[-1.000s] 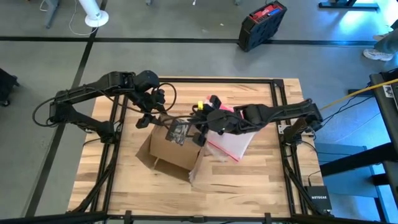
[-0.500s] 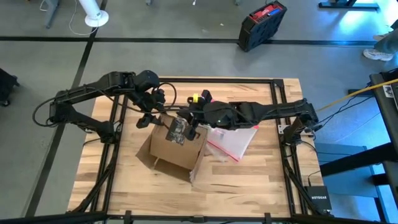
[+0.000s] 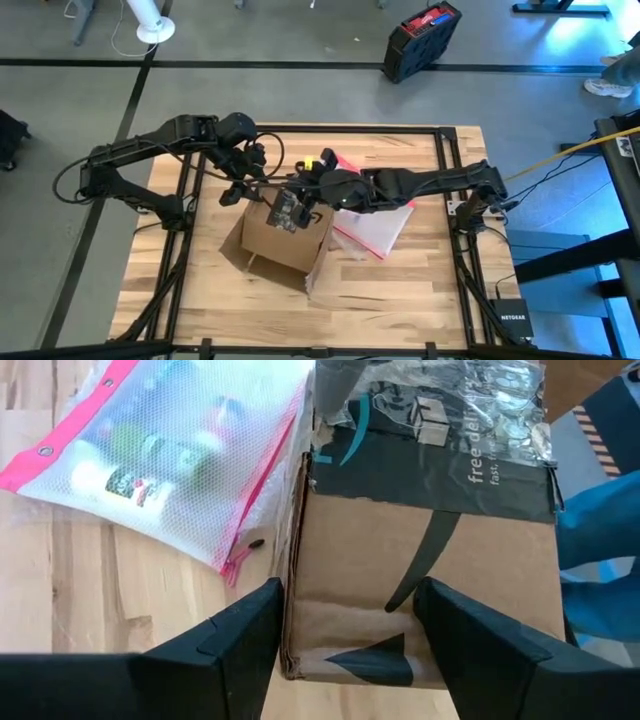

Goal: Unpack boxes
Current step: Break down the cardboard box with the gray cutter until it is fully flat

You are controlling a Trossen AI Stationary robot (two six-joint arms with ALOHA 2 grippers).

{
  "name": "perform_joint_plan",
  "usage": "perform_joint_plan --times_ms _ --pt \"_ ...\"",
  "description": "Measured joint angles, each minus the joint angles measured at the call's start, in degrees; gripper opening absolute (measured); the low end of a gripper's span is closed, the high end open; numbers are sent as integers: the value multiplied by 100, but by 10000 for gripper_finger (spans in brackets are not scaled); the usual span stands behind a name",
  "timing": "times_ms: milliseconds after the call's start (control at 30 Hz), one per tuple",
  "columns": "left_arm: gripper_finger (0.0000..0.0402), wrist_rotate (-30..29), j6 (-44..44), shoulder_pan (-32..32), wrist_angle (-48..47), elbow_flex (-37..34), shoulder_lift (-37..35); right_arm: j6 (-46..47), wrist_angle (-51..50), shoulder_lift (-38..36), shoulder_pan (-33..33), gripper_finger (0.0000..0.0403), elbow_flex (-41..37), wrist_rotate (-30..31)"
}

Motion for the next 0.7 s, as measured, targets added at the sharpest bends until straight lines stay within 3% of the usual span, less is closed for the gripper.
perform_joint_plan --times_ms 700 --pt "230 10 20 4 90 -2 12 203 -697 -52 193 71 9 140"
